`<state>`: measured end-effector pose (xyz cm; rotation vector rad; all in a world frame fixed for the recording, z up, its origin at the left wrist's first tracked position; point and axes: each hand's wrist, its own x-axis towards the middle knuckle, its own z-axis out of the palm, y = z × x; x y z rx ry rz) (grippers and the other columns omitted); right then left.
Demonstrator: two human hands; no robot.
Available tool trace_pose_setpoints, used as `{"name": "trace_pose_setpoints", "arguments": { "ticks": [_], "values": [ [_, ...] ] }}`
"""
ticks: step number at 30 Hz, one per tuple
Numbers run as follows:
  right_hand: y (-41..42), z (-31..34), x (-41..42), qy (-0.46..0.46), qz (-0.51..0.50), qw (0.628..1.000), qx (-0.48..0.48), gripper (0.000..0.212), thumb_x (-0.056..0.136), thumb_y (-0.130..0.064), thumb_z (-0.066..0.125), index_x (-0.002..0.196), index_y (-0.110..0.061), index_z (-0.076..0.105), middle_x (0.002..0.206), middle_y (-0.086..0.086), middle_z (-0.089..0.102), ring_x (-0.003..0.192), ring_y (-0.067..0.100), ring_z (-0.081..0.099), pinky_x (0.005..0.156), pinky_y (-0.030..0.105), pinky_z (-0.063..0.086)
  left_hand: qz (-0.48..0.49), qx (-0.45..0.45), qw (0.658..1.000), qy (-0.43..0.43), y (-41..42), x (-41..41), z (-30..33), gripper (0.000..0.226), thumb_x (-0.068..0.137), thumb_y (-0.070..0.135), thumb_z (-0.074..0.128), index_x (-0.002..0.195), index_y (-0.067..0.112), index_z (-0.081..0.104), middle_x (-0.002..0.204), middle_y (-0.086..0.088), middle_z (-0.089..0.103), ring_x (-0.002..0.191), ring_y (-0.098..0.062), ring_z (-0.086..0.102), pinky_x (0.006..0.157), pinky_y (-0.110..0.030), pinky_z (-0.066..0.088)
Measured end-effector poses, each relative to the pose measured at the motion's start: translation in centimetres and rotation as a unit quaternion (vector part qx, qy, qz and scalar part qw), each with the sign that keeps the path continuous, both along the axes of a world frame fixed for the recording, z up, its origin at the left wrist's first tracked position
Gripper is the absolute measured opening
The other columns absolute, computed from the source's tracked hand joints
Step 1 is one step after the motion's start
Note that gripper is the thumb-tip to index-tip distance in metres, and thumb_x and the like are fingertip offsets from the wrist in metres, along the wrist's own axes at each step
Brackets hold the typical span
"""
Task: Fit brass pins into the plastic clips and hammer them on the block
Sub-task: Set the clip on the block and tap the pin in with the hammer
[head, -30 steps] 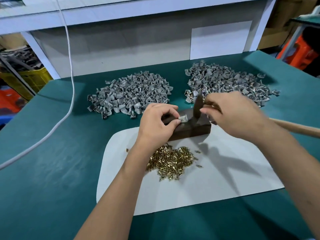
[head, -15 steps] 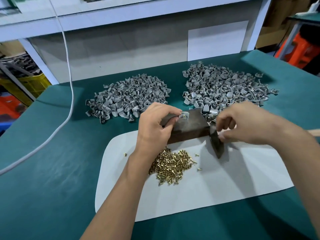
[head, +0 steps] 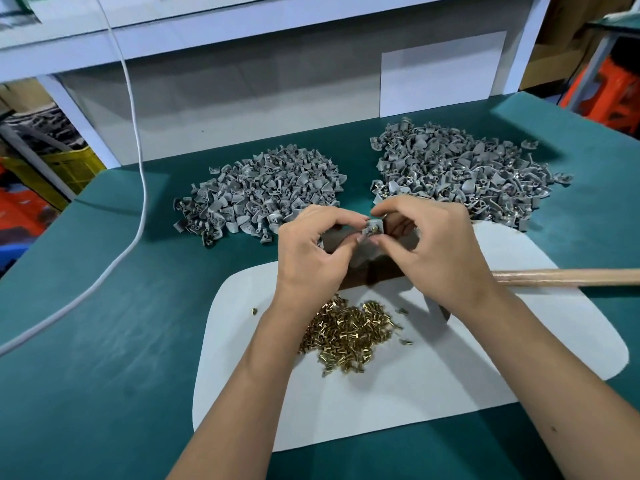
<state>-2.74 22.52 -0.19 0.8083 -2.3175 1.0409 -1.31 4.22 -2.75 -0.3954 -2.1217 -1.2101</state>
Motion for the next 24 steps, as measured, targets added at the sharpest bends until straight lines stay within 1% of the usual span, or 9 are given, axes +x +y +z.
{"name": "trace_pose_setpoints", "arguments": {
  "ticks": [2, 5, 7, 9, 14, 20, 24],
  "values": [
    [0.2, -0.3, 0.0, 0.035, -0.004, 0.999, -0.003, 0.028, 0.078, -0.004, 0.084, 0.104, -0.01, 0.074, 0.086, 0.001, 0.071, 0.078, 0.013, 0.066, 0.076, 0.029, 0.056, -0.011, -0.001, 1.0, -0.001, 0.1, 0.1, 0.0, 0.02, 0.078, 0.002, 0.082, 0.095, 0.013, 0.079, 0.096, 0.006, 0.076, 0.096, -0.015, 0.071, 0.084, -0.038, 0.06],
    [0.3, -0.7, 0.0, 0.088, -0.015, 0.996, 0.013, 0.027, 0.078, 0.002, 0.08, 0.101, -0.008, 0.072, 0.088, 0.002, 0.068, 0.079, 0.012, 0.06, 0.075, 0.028, 0.055, -0.035, -0.001, 0.999, -0.003, 0.3, 0.3, 0.1, 0.022, 0.079, 0.005, 0.082, 0.098, 0.013, 0.078, 0.099, 0.006, 0.076, 0.097, -0.017, 0.072, 0.083, -0.038, 0.061],
    [0.2, -0.8, 0.1, 0.1, -0.014, 0.995, 0.016, 0.025, 0.078, 0.005, 0.078, 0.099, -0.007, 0.071, 0.091, 0.003, 0.067, 0.083, 0.015, 0.06, 0.075, 0.034, 0.055, -0.041, -0.002, 0.999, 0.003, 0.4, 0.3, 0.1, 0.021, 0.079, 0.007, 0.083, 0.098, 0.012, 0.078, 0.099, 0.006, 0.076, 0.096, -0.018, 0.072, 0.081, -0.038, 0.061],
    [0.2, -0.9, 0.2, 0.101, -0.011, 0.995, 0.02, 0.024, 0.079, 0.005, 0.076, 0.098, -0.007, 0.07, 0.093, 0.004, 0.067, 0.087, 0.017, 0.061, 0.076, 0.036, 0.055, -0.045, 0.002, 0.999, 0.007, 0.4, 0.3, 0.0, 0.018, 0.08, 0.008, 0.083, 0.096, 0.011, 0.078, 0.098, 0.005, 0.076, 0.094, -0.018, 0.072, 0.079, -0.038, 0.062],
    [0.0, -1.0, 0.2, 0.092, -0.008, 0.996, 0.018, 0.023, 0.078, 0.006, 0.078, 0.097, -0.006, 0.07, 0.092, 0.003, 0.067, 0.088, 0.017, 0.06, 0.077, 0.033, 0.054, -0.039, 0.002, 0.999, 0.015, 0.4, 0.1, 0.0, 0.012, 0.083, 0.01, 0.082, 0.094, 0.01, 0.079, 0.094, 0.004, 0.076, 0.09, -0.016, 0.073, 0.076, -0.036, 0.062],
    [-0.4, -1.0, 0.6, 0.067, -0.017, 0.997, -0.016, 0.02, 0.08, 0.002, 0.08, 0.094, -0.007, 0.07, 0.09, 0.002, 0.068, 0.083, 0.014, 0.061, 0.075, 0.027, 0.053, -0.011, -0.063, 0.997, 0.054, 0.6, 0.3, 0.1, 0.008, 0.086, 0.008, 0.077, 0.094, 0.008, 0.077, 0.091, 0.004, 0.074, 0.087, -0.011, 0.069, 0.075, -0.031, 0.059],
    [-0.4, -1.2, 0.6, 0.051, -0.016, 0.998, -0.023, 0.021, 0.079, 0.002, 0.08, 0.093, -0.008, 0.069, 0.087, 0.0, 0.067, 0.08, 0.013, 0.06, 0.072, 0.023, 0.051, -0.005, -0.087, 0.995, 0.057, 1.0, 0.6, 0.0, 0.005, 0.088, 0.006, 0.075, 0.092, 0.007, 0.075, 0.089, 0.003, 0.072, 0.086, -0.013, 0.066, 0.073, -0.035, 0.056]
  ]
}}
